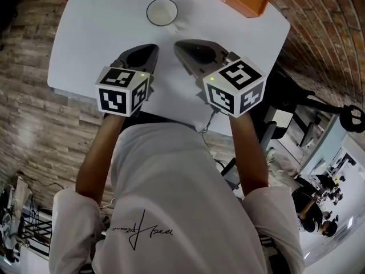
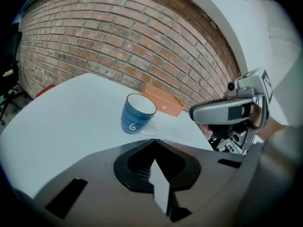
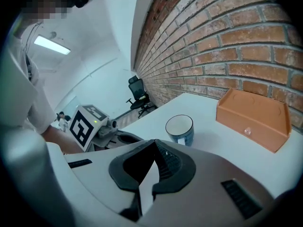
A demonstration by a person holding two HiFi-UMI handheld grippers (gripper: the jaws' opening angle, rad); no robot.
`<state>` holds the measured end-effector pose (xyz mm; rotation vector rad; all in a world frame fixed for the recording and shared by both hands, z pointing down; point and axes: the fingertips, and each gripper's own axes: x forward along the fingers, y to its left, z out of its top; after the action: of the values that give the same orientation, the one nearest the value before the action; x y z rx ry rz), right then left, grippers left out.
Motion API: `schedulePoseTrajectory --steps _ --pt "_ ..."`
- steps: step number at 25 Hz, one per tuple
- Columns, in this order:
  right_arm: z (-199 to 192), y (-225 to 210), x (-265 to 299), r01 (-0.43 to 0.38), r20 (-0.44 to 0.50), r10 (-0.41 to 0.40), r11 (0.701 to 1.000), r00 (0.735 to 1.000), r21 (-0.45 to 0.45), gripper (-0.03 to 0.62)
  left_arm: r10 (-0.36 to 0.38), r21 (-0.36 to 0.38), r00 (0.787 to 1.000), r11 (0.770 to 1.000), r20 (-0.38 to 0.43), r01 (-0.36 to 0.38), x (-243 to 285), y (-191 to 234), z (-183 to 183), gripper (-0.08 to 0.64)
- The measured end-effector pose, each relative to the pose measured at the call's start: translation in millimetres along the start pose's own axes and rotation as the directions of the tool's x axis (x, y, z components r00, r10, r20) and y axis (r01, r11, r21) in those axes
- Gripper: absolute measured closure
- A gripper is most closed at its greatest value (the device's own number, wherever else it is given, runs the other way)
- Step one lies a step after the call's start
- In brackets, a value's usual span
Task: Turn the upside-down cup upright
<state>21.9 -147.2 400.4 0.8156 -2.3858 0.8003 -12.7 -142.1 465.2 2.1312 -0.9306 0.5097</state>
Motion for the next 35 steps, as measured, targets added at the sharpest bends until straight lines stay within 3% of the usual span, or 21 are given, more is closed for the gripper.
schedulePoseTrajectory --steps 13,19,28,35 --pt "-7.8 27.3 -63.1 -0.006 0.103 0.003 1.000 0.995 0.031 0.572 -0.020 -0.001 0.994 1.000 0.110 0.020 -44.5 -50.5 3.3 0.552" --pt "-18.7 41.4 -95.0 -0.004 0.134 -0.001 0.999 0.991 0.037 0.572 -0.033 0.104 0.986 0.994 0.164 0.016 -68.9 -86.0 4.3 0.552" --pt "-30.4 58.9 -142.2 0.042 0.224 -0.052 0.998 0.973 0.050 0.572 -0.077 0.034 0.969 0.997 0.235 0.071 -97.7 -119.8 -5.1 0.552" --pt "-47.1 82.8 -161.5 0.053 0.279 -0.068 0.997 0.958 0.062 0.572 -0.090 0.041 0.958 0.996 0.271 0.082 -121.6 -139.7 -11.9 0.552"
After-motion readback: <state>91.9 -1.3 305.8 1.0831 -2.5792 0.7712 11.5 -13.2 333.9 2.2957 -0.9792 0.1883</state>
